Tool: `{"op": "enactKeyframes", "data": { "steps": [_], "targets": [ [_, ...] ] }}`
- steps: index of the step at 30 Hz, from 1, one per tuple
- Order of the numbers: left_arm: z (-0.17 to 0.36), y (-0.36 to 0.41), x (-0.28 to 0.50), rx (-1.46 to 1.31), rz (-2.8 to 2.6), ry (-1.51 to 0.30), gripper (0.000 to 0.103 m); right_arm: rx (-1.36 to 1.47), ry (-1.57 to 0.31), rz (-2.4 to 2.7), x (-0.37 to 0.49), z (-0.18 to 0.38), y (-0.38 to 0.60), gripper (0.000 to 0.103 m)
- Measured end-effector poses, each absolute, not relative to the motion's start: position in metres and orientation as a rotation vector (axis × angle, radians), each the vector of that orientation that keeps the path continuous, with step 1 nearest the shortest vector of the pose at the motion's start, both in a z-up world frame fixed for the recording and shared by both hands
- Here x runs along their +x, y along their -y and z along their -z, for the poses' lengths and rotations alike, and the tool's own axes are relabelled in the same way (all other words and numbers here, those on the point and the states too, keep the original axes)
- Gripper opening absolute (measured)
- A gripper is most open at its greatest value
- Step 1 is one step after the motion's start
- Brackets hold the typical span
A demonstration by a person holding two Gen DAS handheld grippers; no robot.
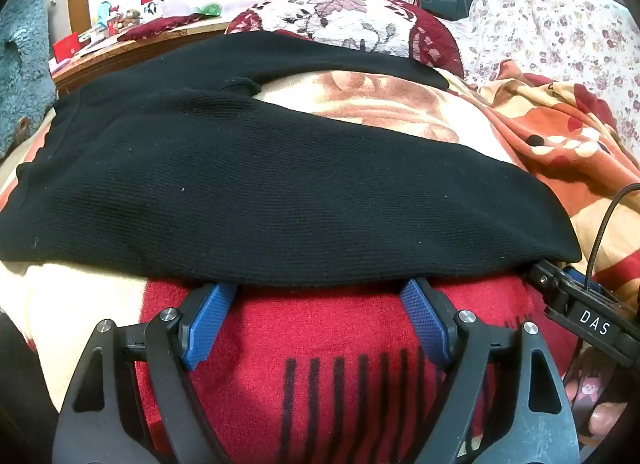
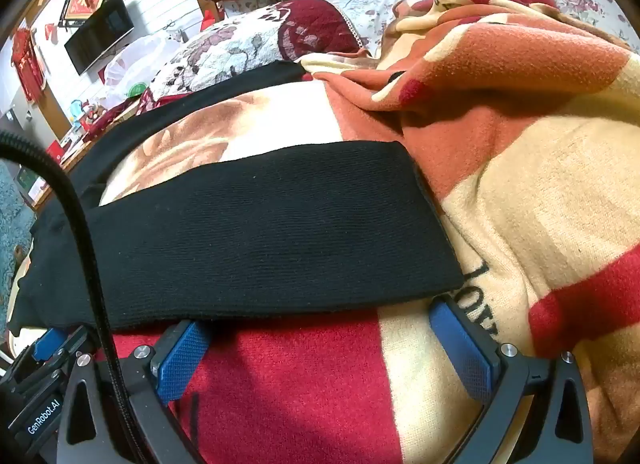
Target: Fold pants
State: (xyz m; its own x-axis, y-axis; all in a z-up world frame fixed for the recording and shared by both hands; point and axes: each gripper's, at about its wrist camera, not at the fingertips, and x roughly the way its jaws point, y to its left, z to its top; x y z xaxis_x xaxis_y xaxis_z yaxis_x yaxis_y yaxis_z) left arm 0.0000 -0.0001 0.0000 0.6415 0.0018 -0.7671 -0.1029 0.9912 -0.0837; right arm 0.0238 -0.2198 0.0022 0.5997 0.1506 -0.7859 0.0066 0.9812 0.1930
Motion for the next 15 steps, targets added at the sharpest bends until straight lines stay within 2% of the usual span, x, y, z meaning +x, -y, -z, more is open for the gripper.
{"op": "enactKeyframes", "data": {
  "steps": [12,15],
  "targets": [
    [-0.009,0.003,-0.002,-0.057,-0.029,-0.937,0.082,0.138,-0.98,-0.078,0.027,-0.01,0.215,0.103],
    [-0.028,-0.007,-0.014,-0.07,-0.041,-0.889,0.082,0.107,-0.931,-0.084,0.02,-0.026,0.213,0.095]
  ]
}}
